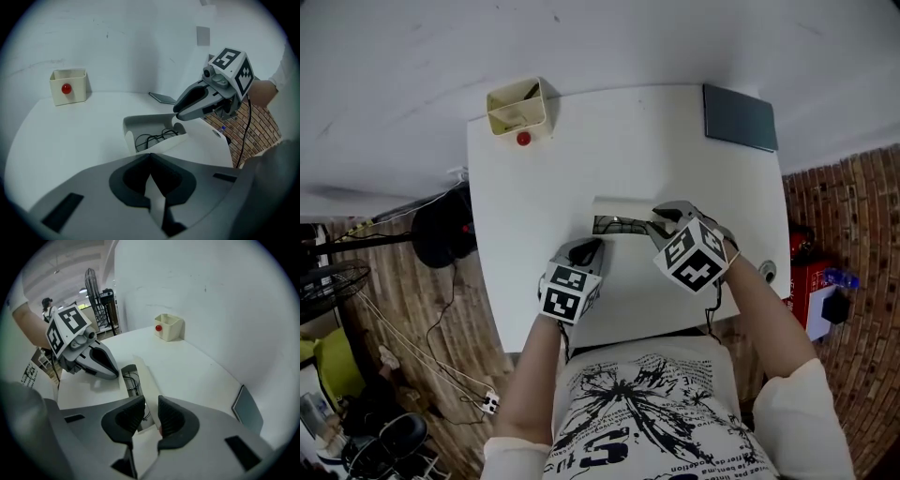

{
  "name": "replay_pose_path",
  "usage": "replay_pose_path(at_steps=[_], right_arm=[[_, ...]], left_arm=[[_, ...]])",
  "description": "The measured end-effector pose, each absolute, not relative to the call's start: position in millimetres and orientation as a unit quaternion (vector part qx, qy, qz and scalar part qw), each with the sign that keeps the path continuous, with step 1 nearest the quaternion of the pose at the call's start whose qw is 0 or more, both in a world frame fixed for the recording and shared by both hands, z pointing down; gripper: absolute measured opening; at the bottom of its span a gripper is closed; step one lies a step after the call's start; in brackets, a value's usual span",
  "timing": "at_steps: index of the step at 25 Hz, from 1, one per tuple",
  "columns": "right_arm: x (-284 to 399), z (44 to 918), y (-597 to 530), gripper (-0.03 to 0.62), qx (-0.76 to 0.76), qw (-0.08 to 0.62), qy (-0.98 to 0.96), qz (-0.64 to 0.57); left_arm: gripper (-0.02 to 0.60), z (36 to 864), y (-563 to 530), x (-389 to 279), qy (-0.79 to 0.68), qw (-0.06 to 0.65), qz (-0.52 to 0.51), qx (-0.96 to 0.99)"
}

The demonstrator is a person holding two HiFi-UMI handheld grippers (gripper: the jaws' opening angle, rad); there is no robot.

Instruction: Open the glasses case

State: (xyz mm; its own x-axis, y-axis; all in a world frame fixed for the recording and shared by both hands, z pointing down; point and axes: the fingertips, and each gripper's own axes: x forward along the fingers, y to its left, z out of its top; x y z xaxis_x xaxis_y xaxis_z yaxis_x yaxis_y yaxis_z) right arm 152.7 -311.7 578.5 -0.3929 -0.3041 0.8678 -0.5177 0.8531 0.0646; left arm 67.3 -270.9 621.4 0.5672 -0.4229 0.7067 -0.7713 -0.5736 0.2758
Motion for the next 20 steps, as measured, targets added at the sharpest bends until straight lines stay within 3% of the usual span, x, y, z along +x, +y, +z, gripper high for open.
replay_pose_path(at_steps=[5, 20], right_arm=[[155.1, 578.7, -327.0, 0.080, 0.257, 0.505, -0.821, 0.066], [162.9, 589.3, -377.1, 0.101, 0.300, 0.481, -0.821, 0.062]], left_arm=[[0.014, 620.8, -270.1, 68.3, -0.360, 0.296, 0.303, 0.831], [0.014, 620.9, -275.8, 68.4, -0.369, 0.310, 0.309, 0.820]])
